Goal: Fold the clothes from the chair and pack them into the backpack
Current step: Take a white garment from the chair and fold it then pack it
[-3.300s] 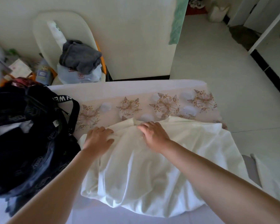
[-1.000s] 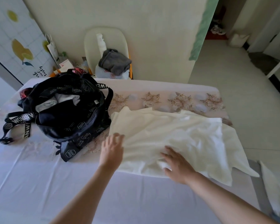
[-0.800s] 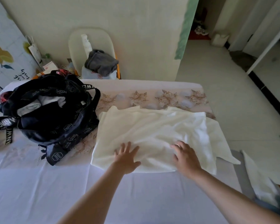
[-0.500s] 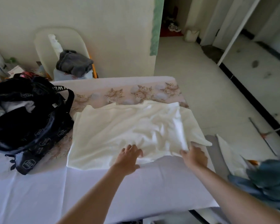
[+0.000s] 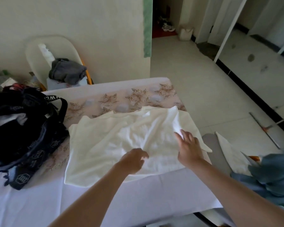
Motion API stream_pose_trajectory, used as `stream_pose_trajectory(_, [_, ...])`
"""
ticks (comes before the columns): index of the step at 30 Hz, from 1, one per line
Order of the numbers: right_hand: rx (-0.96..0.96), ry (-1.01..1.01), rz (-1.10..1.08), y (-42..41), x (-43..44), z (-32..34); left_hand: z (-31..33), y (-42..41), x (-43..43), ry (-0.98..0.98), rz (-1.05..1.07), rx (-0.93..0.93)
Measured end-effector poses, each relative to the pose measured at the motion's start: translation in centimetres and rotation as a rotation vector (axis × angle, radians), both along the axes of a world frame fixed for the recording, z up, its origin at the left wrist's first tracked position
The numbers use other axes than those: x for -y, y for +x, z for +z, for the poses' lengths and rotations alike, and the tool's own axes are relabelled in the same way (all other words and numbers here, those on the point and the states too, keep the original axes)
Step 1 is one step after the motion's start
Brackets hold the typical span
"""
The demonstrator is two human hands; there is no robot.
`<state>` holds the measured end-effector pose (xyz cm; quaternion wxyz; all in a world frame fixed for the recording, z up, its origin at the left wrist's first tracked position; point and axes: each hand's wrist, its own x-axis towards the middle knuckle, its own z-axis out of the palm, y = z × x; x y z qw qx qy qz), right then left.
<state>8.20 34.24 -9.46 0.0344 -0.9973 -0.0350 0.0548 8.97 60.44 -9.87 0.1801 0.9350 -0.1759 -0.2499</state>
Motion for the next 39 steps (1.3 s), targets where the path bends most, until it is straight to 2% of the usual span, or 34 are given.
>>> stream_pose_trajectory(2, [-0.019,0.071,0.191,1.3,-0.9,-0.7,-0.1,1.7,-0.4,-0.007,0.039,0.145])
stream_pose_trajectory(3, [-0.097,0.075,0.206,1.8,-1.3,-1.0,0.0,2.6,-0.8,0.011,0.036,0.176])
stream_pose_trajectory(6, [-0.330,-0.109,-0.030,3.7,-1.4,-1.6,-0.1,5.7,-2.5,0.136,0.041,0.101])
stream_pose_trajectory(8, [-0.287,-0.257,-0.130,5.3,-1.9,-1.0,-0.5,8.1,-4.0,0.217,0.069,0.042])
stream_pose_trajectory(10, [-0.192,-0.336,-0.109,7.3,-2.9,-0.6,-1.1,10.4,-5.2,0.243,0.093,0.073])
stream_pose_trajectory(11, [-0.141,-0.322,-0.076,8.5,-3.5,-0.8,-1.3,11.5,-5.7,0.228,0.115,0.126])
stream_pose_trajectory(13, [-0.075,-0.164,0.016,11.2,-4.8,-1.5,-1.8,13.8,-6.6,0.195,0.172,0.248])
stream_pose_trajectory(16, [-0.009,0.060,0.110,15.1,-6.9,-2.2,-2.4,16.9,-8.3,0.267,0.200,0.342])
stream_pose_trajectory(19, [-0.027,0.100,0.085,18.1,-8.1,-2.9,-3.0,18.9,-10.2,0.352,0.165,0.382])
stream_pose_trajectory(22, [-0.044,0.042,0.080,20.2,-8.2,-3.5,-3.2,20.0,-11.7,0.285,0.161,0.517])
stream_pose_trajectory(25, [0.047,0.110,0.002,21.4,-8.3,-3.4,-2.7,21.3,-12.7,0.243,0.309,0.655])
stream_pose_trajectory(28, [0.130,0.241,-0.101,22.4,-8.8,-3.6,-2.2,21.6,-12.1,0.260,0.407,0.642])
stream_pose_trajectory(30, [0.162,0.329,-0.059,21.8,-9.4,-3.5,-2.4,20.3,-10.7,0.204,0.399,0.669])
stream_pose_trajectory(32, [0.194,0.267,-0.012,19.5,-9.7,-4.0,-2.8,18.0,-8.7,0.070,0.312,0.704])
stream_pose_trajectory(34, [0.159,0.126,-0.013,16.5,-9.7,-4.7,-3.9,15.7,-7.2,0.003,0.198,0.622])
stream_pose_trajectory(37, [-0.083,0.010,-0.202,13.9,-7.7,-5.6,-5.8,14.0,-6.8,0.234,0.161,0.267])
stream_pose_trajectory(39, [-0.236,-0.004,-0.291,14.3,-4.4,-6.1,-6.5,13.8,-6.7,0.336,0.168,0.170])
